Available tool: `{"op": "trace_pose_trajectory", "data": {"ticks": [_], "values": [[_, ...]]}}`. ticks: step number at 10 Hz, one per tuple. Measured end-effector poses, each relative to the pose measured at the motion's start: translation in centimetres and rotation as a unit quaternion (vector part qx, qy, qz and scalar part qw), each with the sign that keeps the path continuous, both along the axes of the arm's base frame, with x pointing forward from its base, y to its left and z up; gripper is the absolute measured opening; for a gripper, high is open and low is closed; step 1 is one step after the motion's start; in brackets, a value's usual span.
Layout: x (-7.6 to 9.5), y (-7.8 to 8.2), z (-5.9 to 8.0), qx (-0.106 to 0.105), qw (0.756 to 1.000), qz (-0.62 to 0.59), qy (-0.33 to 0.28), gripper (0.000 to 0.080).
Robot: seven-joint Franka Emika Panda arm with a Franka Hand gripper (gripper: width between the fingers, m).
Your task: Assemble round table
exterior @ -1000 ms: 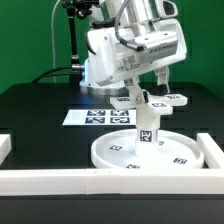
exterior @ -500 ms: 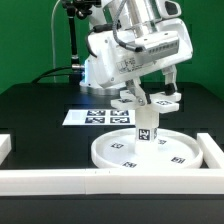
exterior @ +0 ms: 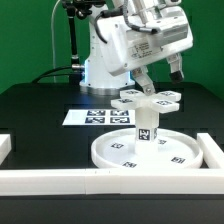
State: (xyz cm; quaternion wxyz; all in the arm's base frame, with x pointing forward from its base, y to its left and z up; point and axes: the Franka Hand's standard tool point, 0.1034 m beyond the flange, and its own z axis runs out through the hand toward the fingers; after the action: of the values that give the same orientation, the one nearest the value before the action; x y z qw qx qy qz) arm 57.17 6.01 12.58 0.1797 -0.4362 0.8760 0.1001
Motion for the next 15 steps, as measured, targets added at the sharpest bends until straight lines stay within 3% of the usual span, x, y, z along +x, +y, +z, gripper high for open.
{"op": "trace_pose_trajectory", "data": {"ticks": [3,5,7,12,13,15], "values": [[0.0,0.0,0.0,-0.021,0.996,0.086,-0.031,0.0648],[-0.3,0.3,0.1,-0.057,0.955,0.281,-0.068,0.0648],[-0.4,1.0,0.5,-0.074,0.903,0.414,-0.093,0.0648],[-0.4,0.9,0.5,-0.103,0.820,0.546,-0.140,0.0648],[-0.4,0.8,0.5,-0.114,0.778,0.598,-0.156,0.0648],[-0.7,0.8,0.5,-0.136,0.656,0.723,-0.169,0.0648]]}}
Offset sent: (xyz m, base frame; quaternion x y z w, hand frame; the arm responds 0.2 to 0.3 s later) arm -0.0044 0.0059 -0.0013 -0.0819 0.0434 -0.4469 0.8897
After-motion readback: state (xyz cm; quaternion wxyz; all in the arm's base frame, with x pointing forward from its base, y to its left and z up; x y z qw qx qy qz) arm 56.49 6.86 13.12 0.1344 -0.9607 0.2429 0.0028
